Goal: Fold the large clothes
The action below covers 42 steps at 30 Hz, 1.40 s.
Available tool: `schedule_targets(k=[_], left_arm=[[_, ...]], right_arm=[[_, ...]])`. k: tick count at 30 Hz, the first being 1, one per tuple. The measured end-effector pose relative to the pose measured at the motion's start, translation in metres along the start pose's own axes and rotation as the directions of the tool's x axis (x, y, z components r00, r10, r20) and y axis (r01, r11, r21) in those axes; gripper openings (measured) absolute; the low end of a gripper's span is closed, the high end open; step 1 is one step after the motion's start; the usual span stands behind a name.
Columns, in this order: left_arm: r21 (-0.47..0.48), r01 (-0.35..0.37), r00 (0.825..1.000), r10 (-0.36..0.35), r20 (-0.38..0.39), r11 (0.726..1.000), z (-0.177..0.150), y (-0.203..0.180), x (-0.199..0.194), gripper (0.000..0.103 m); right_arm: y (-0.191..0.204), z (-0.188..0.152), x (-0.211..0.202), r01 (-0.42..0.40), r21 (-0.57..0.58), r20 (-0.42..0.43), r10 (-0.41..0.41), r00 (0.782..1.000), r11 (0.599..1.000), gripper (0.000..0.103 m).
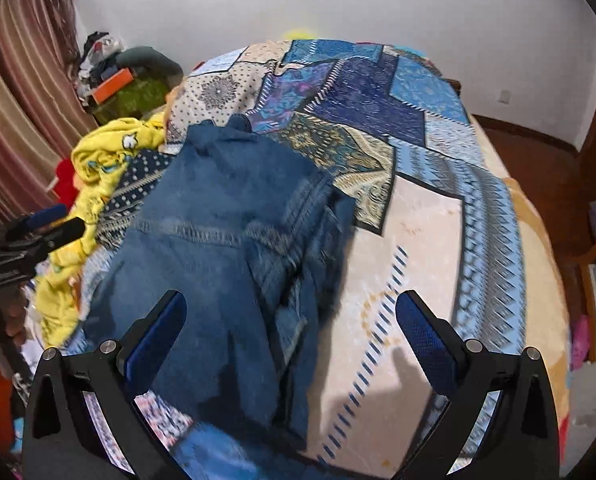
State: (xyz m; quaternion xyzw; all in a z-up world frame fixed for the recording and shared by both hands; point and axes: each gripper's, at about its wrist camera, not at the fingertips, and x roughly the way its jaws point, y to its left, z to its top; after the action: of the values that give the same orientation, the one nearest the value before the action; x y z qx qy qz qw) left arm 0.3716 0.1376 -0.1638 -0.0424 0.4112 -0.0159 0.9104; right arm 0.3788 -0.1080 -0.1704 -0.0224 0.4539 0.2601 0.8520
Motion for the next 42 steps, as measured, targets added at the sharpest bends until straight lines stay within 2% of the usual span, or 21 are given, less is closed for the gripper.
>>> schedule_targets(k=[4, 6, 8, 11, 13, 16, 18, 20, 22, 24, 26, 28, 30, 33, 36, 42], left_arm=[[-0.044, 0.058, 0.997, -0.061, -0.056, 0.997, 0.004, 0.011, 0.031, 0.096], [-0.082, 0.104, 0.988, -0.113, -0.105, 0.991, 0.003, 0.016, 0.052, 0.096], [-0.130, 0.151, 0.972, -0.171, -0.162, 0.980, -0.001, 0.021, 0.074, 0.096], [-0.197, 0.215, 0.945, -0.255, -0.207, 0.957, -0.006, 0.025, 0.099, 0.096], [-0.260, 0.281, 0.916, -0.339, -0.215, 0.924, -0.006, 0.028, 0.112, 0.096], [-0.306, 0.326, 0.896, -0.396, -0.201, 0.894, -0.002, 0.031, 0.121, 0.094], [-0.332, 0.348, 0.884, -0.425, -0.196, 0.877, 0.000, 0.032, 0.128, 0.092], [-0.372, 0.375, 0.862, -0.467, -0.198, 0.849, 0.001, 0.034, 0.136, 0.087], [-0.418, 0.399, 0.836, -0.511, -0.200, 0.816, -0.001, 0.035, 0.145, 0.083], [-0.430, 0.401, 0.835, -0.516, -0.191, 0.809, -0.002, 0.034, 0.146, 0.082], [-0.428, 0.408, 0.836, -0.519, -0.181, 0.806, -0.003, 0.034, 0.140, 0.076], [-0.439, 0.419, 0.833, -0.529, -0.162, 0.795, -0.005, 0.036, 0.133, 0.070], [-0.438, 0.434, 0.831, -0.538, -0.142, 0.787, -0.008, 0.037, 0.120, 0.065], [-0.395, 0.451, 0.842, -0.528, -0.110, 0.801, -0.007, 0.033, 0.092, 0.059], [-0.362, 0.462, 0.852, -0.519, -0.073, 0.809, -0.004, 0.034, 0.059, 0.056], [-0.289, 0.470, 0.875, -0.482, 0.031, 0.834, 0.001, 0.057, -0.018, 0.055]], right_arm=[[-0.008, 0.006, 0.037, -0.040, 0.036, -0.068, 0.042, 0.997, 0.999, 0.103], [-0.012, 0.007, 0.052, -0.055, 0.062, -0.107, 0.062, 0.992, 0.997, 0.103], [-0.016, 0.007, 0.070, -0.092, 0.088, -0.142, 0.104, 0.984, 0.992, 0.103], [-0.025, 0.011, 0.087, -0.138, 0.140, -0.171, 0.161, 0.972, 0.981, 0.103], [-0.032, 0.013, 0.099, -0.182, 0.188, -0.184, 0.217, 0.959, 0.965, 0.103], [-0.037, 0.013, 0.109, -0.239, 0.231, -0.192, 0.284, 0.939, 0.943, 0.103], [-0.034, 0.014, 0.107, -0.250, 0.214, -0.180, 0.289, 0.940, 0.944, 0.103], [-0.030, 0.015, 0.105, -0.255, 0.197, -0.174, 0.289, 0.941, 0.947, 0.103], [-0.027, 0.015, 0.104, -0.275, 0.203, -0.166, 0.310, 0.936, 0.940, 0.094], [-0.026, 0.017, 0.103, -0.288, 0.220, -0.162, 0.326, 0.931, 0.932, 0.085], [-0.024, 0.018, 0.101, -0.291, 0.232, -0.157, 0.330, 0.931, 0.928, 0.077], [-0.022, 0.018, 0.097, -0.290, 0.237, -0.145, 0.329, 0.933, 0.927, 0.060], [-0.018, 0.017, 0.083, -0.288, 0.232, -0.111, 0.319, 0.941, 0.929, 0.050], [-0.007, 0.020, 0.066, -0.300, 0.208, -0.082, 0.322, 0.943, 0.931, 0.037], [0.011, 0.026, 0.045, -0.309, 0.187, -0.056, 0.324, 0.945, 0.933, 0.033], [0.055, 0.039, 0.013, -0.345, 0.119, 0.010, 0.346, 0.938, 0.931, 0.033]])
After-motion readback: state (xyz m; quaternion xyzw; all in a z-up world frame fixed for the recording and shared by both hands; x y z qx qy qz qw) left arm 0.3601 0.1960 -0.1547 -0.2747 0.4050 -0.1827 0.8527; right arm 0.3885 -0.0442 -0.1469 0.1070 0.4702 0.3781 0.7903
